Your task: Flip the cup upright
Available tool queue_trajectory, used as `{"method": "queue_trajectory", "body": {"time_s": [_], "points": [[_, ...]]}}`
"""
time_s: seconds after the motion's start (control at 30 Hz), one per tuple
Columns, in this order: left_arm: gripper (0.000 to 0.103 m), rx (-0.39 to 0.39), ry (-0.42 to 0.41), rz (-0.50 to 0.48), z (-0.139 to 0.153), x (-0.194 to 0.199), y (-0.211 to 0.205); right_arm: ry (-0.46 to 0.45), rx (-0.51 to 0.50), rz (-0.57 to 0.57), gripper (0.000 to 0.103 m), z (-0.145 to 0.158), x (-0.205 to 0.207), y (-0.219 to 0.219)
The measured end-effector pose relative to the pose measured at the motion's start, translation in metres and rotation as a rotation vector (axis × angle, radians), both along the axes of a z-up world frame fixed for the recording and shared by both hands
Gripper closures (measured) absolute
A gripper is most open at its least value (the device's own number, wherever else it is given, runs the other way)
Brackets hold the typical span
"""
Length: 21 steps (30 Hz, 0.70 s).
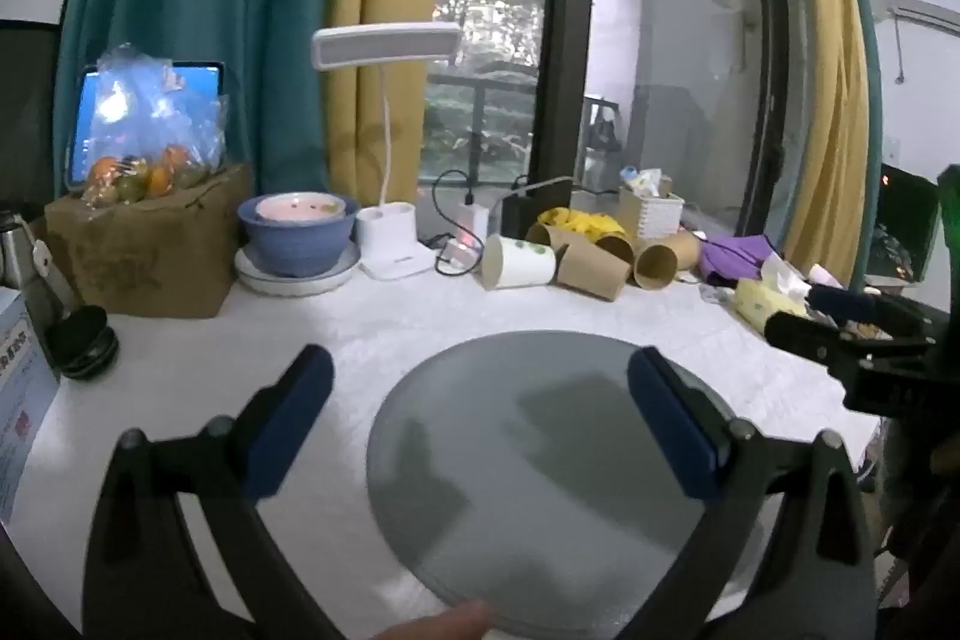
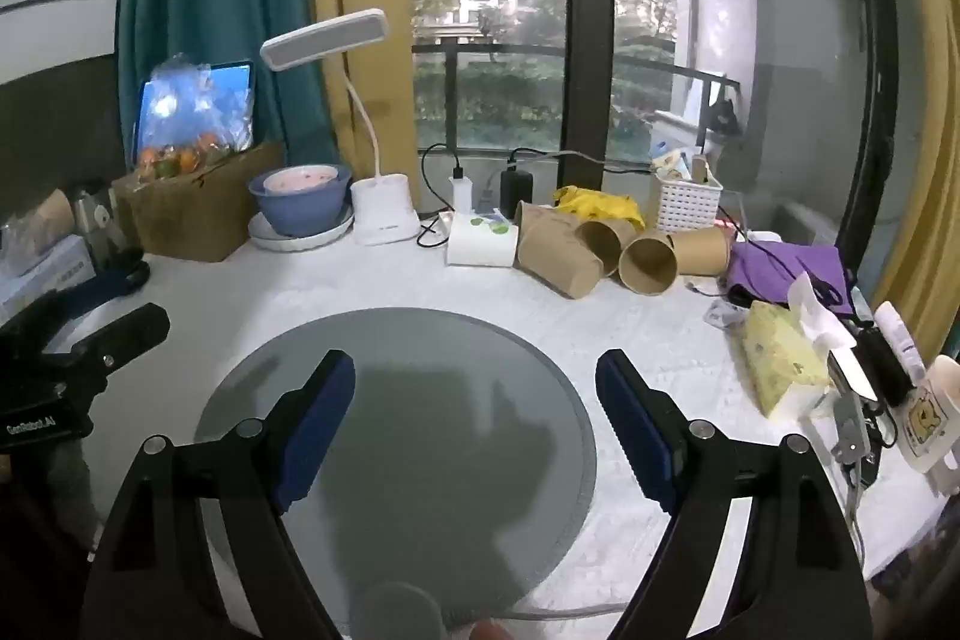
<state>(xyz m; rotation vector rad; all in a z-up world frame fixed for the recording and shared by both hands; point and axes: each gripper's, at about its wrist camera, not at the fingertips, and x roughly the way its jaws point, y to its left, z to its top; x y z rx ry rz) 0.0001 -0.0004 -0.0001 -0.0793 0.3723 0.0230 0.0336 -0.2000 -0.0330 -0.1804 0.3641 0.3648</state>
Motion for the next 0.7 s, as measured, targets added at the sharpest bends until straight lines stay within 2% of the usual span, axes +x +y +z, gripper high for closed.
{"method": "queue_trajectory", "body": {"time_s": [0.1,0.13,0.17,0.23,0.43,0.7], "points": [[0.003,0.018,0.003,-0.001,-0.002,0.002,-0.004,0.005,0.01,0.007,0.018,-0.001,-0.003,-0.003],[0.003,0.019,-0.007,-0.001,-0.001,0.001,-0.005,0.014,0.044,0.002,0.018,0.004,-0.002,-0.012],[0.003,-0.016,-0.022,0.002,0.002,-0.002,0.003,0.016,0.04,-0.004,0.018,0.006,-0.001,-0.012],[0.003,0.005,-0.027,0.004,0.002,-0.003,0.0,0.024,0.026,-0.006,0.018,0.009,-0.003,-0.011],[0.003,-0.029,-0.031,-0.002,0.007,-0.004,-0.005,0.019,0.022,-0.017,0.018,0.003,-0.005,-0.006],[0.003,-0.028,-0.027,0.006,0.006,-0.004,-0.007,0.022,0.026,-0.013,0.018,0.006,-0.003,-0.009]]}}
